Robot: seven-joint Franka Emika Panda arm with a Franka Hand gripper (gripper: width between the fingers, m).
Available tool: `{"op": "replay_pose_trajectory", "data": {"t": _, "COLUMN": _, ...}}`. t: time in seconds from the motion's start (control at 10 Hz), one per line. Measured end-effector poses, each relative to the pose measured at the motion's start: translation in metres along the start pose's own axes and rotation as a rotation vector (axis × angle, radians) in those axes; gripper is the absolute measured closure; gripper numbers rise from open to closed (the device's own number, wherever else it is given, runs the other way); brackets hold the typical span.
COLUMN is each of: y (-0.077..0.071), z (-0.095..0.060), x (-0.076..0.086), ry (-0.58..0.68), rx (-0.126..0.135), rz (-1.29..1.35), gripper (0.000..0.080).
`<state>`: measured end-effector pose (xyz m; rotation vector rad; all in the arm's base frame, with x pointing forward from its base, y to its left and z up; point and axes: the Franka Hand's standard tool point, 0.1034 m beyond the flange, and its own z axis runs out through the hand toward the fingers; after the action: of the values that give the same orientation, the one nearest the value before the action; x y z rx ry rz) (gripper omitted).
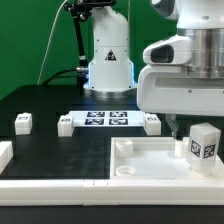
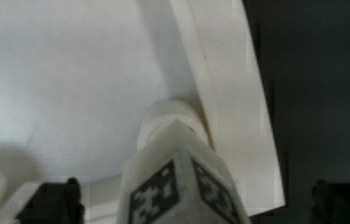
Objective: Assemble one leg
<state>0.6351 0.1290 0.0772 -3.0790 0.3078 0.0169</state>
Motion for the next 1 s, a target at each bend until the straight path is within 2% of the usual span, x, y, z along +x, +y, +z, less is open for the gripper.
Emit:
{"op": "replay_pose_trajectory", "data": {"t": 0.5, "y": -0.001, "z": -0.010, "x": 0.010, "ry": -0.004, "rx": -0.012, "rz": -0.507, "gripper": 0.0150}}
{"op": "replay_pose_trajectory", "data": {"t": 0.6, "y": 0.002, "z": -0.010, "x": 0.011, "ry": -0.002, "rx": -0.011, "rz": -0.521, "gripper": 0.0150}}
{"op": "replay_pose_trajectory", "data": {"t": 0.7, "y": 0.002, "z": -0.010, "x": 0.011, "ry": -0.003, "rx": -0.011, "rz": -0.515, "gripper": 0.0300}}
{"op": "replay_pose_trajectory", "data": {"t": 0.8, "y": 0.002, "z": -0.010, "x": 0.011, "ry": -0.003, "rx": -0.011, "rz": -0.515, "gripper": 0.0300}}
{"op": "replay_pose_trajectory", "data": {"t": 0.9, "y": 0.002, "z": -0.010, "x": 0.011, "ry": -0.003, "rx": -0.011, "rz": -0.515, "gripper": 0.0480}}
{"op": "replay_pose_trajectory", "data": {"t": 1.0, "y": 0.002, "z": -0.010, "x": 0.011, "ry": -0.003, "rx": -0.012, "rz": -0.515, "gripper": 0.0509}}
